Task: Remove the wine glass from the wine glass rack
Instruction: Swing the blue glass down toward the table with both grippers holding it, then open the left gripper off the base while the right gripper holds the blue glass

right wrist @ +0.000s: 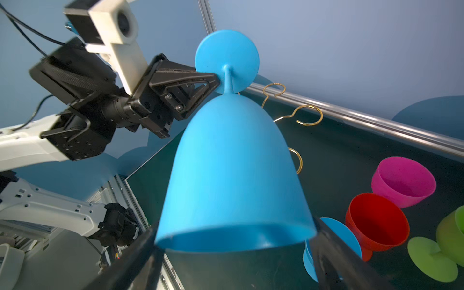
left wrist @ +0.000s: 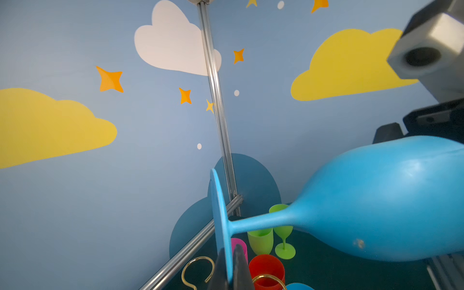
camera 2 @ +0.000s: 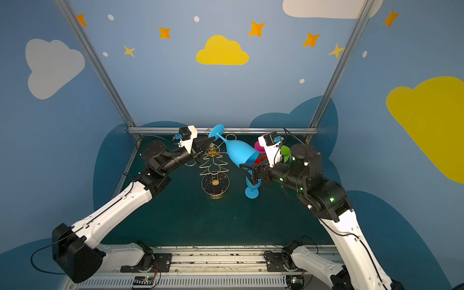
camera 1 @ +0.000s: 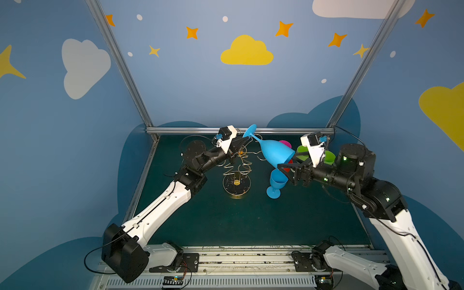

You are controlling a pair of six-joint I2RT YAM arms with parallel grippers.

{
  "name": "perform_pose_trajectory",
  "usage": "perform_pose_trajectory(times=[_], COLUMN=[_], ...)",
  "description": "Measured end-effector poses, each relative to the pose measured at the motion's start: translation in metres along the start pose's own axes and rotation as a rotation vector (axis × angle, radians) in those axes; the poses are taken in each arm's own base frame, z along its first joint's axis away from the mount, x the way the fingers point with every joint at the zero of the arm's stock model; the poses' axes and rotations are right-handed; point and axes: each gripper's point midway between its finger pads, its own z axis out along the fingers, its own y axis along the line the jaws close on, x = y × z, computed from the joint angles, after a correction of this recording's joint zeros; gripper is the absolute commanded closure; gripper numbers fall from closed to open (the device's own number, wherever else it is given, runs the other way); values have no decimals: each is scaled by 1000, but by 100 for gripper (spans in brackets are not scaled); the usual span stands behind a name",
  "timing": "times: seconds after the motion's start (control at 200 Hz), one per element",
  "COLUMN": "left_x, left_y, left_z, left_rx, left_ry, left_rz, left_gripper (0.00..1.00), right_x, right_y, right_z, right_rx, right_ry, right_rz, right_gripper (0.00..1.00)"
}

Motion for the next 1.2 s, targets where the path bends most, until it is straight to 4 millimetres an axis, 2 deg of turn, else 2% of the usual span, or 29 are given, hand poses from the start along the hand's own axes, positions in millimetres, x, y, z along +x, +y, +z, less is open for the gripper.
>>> perform_pose_trajectory(times=[0.135,0.375,0.546,0.701,0.781,0.951,1.071,1.202], left_x=[-6,-3,2,5,5,-1,-1,1], left_y=[5,3,1,-3,-5,-12,-12,-12], left_z=[-2,-8,-11,-13,-15,-20,-21,-22], left_rx=[-24,-27,-23,-3,4,35,34,28], left_ry=[-18,-20,-12,-11,-12,-23,-23,-23], left_rz=[-75,-132,-147,-161,-168,-167,-165,-160], left_gripper=[97,97,97,97,97,97,97,88], right_x=[-4,-7,-14,-17,-18,-18,-21,-23], right_y=[2,-3,-8,-13,-17,-23,-18,-16], right_z=[-15,-24,-22,-8,2,22,25,22], right_rx=[-2,30,48,50,51,44,8,-1], right_ry=[-50,-96,-123,-115,-107,-85,-91,-100], right_rz=[-9,-1,1,7,15,31,41,47], right_gripper=[14,16,19,24,35,77,100,100])
